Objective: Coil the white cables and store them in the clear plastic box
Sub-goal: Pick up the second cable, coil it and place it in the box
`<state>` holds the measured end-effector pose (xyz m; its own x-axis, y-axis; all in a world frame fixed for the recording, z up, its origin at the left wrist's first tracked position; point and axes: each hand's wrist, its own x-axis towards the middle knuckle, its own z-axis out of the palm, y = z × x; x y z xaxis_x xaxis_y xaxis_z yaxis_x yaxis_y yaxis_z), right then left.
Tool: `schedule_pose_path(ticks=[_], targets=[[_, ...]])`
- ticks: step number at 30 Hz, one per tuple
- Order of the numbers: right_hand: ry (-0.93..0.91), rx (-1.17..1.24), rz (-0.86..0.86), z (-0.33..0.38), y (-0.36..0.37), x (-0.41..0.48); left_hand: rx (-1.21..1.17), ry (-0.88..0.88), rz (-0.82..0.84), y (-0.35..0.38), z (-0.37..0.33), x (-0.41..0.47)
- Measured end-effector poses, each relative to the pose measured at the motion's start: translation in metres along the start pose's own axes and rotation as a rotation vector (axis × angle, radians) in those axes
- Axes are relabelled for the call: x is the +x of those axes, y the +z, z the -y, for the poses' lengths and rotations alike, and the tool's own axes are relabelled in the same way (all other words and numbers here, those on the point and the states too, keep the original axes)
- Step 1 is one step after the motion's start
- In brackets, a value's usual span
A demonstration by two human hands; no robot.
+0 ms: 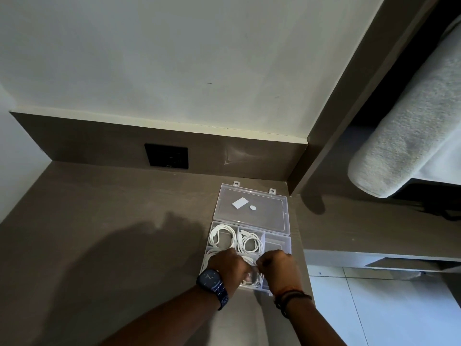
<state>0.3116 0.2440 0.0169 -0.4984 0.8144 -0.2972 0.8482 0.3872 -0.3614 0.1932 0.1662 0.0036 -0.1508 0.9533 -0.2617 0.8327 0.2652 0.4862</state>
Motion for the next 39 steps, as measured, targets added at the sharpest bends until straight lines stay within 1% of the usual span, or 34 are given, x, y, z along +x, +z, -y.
schedule_pose_path(ticks=[2,4,6,7,9,12,15,19,23,28,31,35,39], targets=[[-0.051,-0.021,0.059,-0.005,-0.007,0.001,0.029,-0.07,-0.009,0.0,0.001,0.005],[-0.123,-0.06,0.162,-0.01,-0.012,0.002,0.073,-0.103,0.006,0.0,0.004,0.01],[-0.188,-0.091,0.264,-0.011,-0.014,0.002,0.15,-0.085,0.058,0.0,0.009,0.012],[-0.214,-0.127,0.28,-0.011,-0.013,0.001,0.199,-0.06,0.084,-0.001,0.01,0.012],[-0.256,-0.257,0.248,-0.009,-0.011,0.0,0.262,-0.009,0.09,-0.003,0.012,0.012],[-0.314,-0.48,0.175,-0.004,-0.005,-0.003,0.29,-0.013,0.048,-0.004,0.01,0.009],[-0.348,-0.582,0.12,-0.002,0.0,-0.006,0.26,-0.027,0.004,-0.004,0.008,0.006],[-0.349,-0.542,0.055,0.002,0.013,-0.01,0.23,-0.08,-0.024,-0.009,0.003,0.004],[-0.24,-0.483,0.034,0.007,0.023,-0.01,0.25,-0.07,-0.023,-0.009,0.003,0.001],[-0.171,-0.434,0.004,0.014,0.031,-0.01,0.264,-0.063,-0.021,-0.008,0.003,0.002],[-0.195,-0.411,0.046,0.013,0.028,-0.007,0.238,-0.075,-0.021,-0.006,0.006,0.003],[-0.25,-0.345,0.141,0.005,0.02,-0.003,0.229,-0.001,-0.004,-0.004,0.01,0.005],[-0.211,-0.23,0.171,0.002,0.015,0.002,0.024,0.038,0.005,-0.004,0.015,0.007]])
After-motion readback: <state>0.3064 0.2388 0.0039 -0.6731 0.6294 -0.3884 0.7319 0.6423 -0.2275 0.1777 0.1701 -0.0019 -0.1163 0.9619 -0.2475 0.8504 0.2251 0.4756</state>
